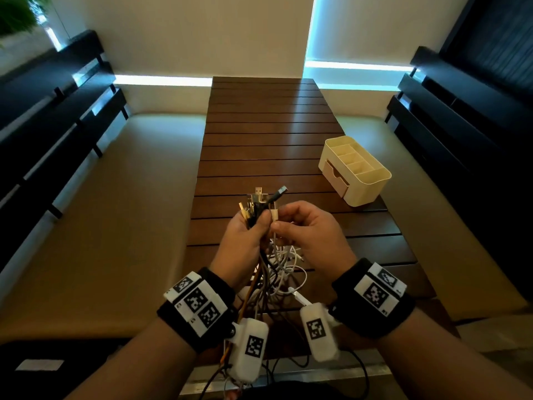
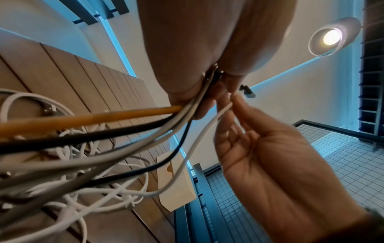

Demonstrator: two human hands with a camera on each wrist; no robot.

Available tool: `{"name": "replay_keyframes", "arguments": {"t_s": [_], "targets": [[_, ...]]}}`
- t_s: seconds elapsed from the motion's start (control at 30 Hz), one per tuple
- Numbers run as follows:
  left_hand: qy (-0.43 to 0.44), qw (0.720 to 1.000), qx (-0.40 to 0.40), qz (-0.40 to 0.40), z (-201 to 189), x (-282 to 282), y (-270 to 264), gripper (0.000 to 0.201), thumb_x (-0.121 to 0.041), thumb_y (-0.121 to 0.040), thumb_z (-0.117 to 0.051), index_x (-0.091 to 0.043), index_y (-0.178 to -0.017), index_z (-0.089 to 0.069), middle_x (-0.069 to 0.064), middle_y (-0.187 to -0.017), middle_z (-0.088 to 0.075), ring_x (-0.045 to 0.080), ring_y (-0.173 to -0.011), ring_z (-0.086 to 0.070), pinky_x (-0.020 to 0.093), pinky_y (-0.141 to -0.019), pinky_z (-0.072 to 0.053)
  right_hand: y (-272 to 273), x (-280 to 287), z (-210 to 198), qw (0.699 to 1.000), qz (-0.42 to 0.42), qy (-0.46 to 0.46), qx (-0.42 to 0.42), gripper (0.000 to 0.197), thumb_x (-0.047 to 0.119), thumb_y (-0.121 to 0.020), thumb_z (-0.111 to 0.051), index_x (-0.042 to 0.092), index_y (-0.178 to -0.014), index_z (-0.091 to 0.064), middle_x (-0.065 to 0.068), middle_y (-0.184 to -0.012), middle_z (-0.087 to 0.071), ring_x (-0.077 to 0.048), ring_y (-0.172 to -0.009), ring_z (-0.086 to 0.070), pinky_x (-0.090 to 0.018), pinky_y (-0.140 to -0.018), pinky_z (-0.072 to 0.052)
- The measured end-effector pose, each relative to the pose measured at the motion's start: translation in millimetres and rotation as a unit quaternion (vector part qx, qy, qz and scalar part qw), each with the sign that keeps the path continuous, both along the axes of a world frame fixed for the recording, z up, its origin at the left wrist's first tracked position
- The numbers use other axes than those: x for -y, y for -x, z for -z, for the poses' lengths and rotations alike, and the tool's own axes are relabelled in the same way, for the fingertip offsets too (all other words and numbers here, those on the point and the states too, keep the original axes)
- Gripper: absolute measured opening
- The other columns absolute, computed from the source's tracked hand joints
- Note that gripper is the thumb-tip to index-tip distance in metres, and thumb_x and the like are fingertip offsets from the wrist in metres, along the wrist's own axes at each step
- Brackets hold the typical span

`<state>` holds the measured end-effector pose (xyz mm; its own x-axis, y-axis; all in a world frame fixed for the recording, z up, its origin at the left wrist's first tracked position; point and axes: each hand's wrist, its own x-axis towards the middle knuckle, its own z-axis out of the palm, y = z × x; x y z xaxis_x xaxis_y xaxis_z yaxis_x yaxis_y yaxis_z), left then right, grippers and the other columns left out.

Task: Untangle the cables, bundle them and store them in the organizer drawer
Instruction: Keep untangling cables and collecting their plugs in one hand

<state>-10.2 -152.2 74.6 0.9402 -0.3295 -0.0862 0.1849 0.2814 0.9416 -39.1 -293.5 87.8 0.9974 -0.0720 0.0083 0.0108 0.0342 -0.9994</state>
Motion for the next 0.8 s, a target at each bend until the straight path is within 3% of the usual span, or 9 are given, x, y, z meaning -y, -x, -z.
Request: {"name": "replay_keyframes", "arguments": {"t_s": [0.17, 0.33, 0.4, 0.5, 0.6, 0.67, 0.8], "targets": [[-0.024, 0.999, 0.021, 0.004, 0.8, -1.0, -0.4, 0.020, -0.015, -0.102, -0.047, -0.003, -0.116, -0.056, -0.011, -0.060, -0.058, 0.003, -0.052, -0.050, 0.026, -0.055, -0.041, 1.0, -2.2, -3.8, 0.999, 0.033, -0.011, 0.011, 0.020, 0.004, -0.088, -0.068, 0.017, -0.104, -0.064, -0.005, -0.097, -0.073, -0.029, -0.093, -0.070, -0.028, -0.071, -0.057], [-0.070, 0.993, 0.089, 0.041, -4.1, -1.4, 4.4, 0.018, -0.012, -0.100, -0.049, -0.004, -0.115, -0.056, -0.016, -0.057, -0.059, -0.002, -0.053, -0.051, 0.020, -0.057, -0.042, 0.6, -3.0, -15.4, 0.996, 0.078, 0.005, 0.052, 0.011, 0.012, -0.093, -0.065, 0.014, -0.104, -0.065, 0.003, -0.086, -0.070, -0.002, -0.069, -0.065, -0.016, -0.061, -0.051], [-0.103, 0.987, 0.112, 0.058, -1.0, -1.9, 5.0, 0.018, -0.013, -0.100, -0.051, -0.005, -0.116, -0.056, -0.017, -0.058, -0.057, 0.000, -0.054, -0.050, 0.022, -0.057, -0.041, -1.8, -1.4, -19.5, 0.992, 0.099, 0.031, 0.073, 0.007, 0.014, -0.094, -0.064, 0.015, -0.101, -0.066, 0.002, -0.086, -0.069, -0.001, -0.065, -0.063, -0.013, -0.059, -0.049], [-0.148, 0.973, 0.157, 0.080, 5.6, -4.2, 6.5, 0.009, -0.021, -0.099, -0.055, -0.017, -0.106, -0.058, -0.017, -0.063, -0.055, 0.003, -0.057, -0.048, 0.024, -0.058, -0.040, -5.3, 2.0, -23.0, 0.989, 0.095, 0.086, 0.075, 0.004, 0.018, -0.095, -0.064, 0.019, -0.094, -0.068, 0.000, -0.082, -0.070, -0.011, -0.067, -0.064, -0.021, -0.061, -0.054], [-0.147, 0.975, 0.137, 0.098, 4.3, -5.9, 8.1, 0.006, -0.013, -0.100, -0.054, -0.019, -0.100, -0.055, -0.009, -0.065, -0.049, 0.017, -0.057, -0.043, 0.031, -0.054, -0.039, -6.9, 5.2, -24.9, 0.983, 0.088, 0.145, 0.066, 0.008, 0.023, -0.094, -0.064, 0.024, -0.087, -0.068, 0.006, -0.076, -0.068, -0.010, -0.067, -0.061, -0.030, -0.065, -0.055], [-0.148, 0.975, 0.124, 0.107, 3.1, -5.6, 8.4, 0.007, -0.010, -0.100, -0.052, -0.016, -0.104, -0.054, -0.003, -0.065, -0.048, 0.021, -0.058, -0.042, 0.032, -0.052, -0.039, -7.8, 6.0, -26.7, 0.981, 0.082, 0.165, 0.058, 0.009, 0.025, -0.094, -0.064, 0.024, -0.085, -0.067, 0.008, -0.073, -0.066, -0.007, -0.066, -0.060, -0.030, -0.065, -0.054], [-0.142, 0.975, 0.126, 0.117, 5.7, -8.9, 5.7, 0.006, -0.013, -0.100, -0.054, -0.018, -0.102, -0.053, -0.007, -0.065, -0.049, 0.015, -0.056, -0.045, 0.031, -0.054, -0.042, -9.1, 7.3, -31.1, 0.971, 0.074, 0.218, 0.061, 0.010, 0.024, -0.091, -0.065, 0.019, -0.082, -0.067, 0.001, -0.072, -0.064, -0.008, -0.064, -0.056, -0.026, -0.061, -0.049]]}}
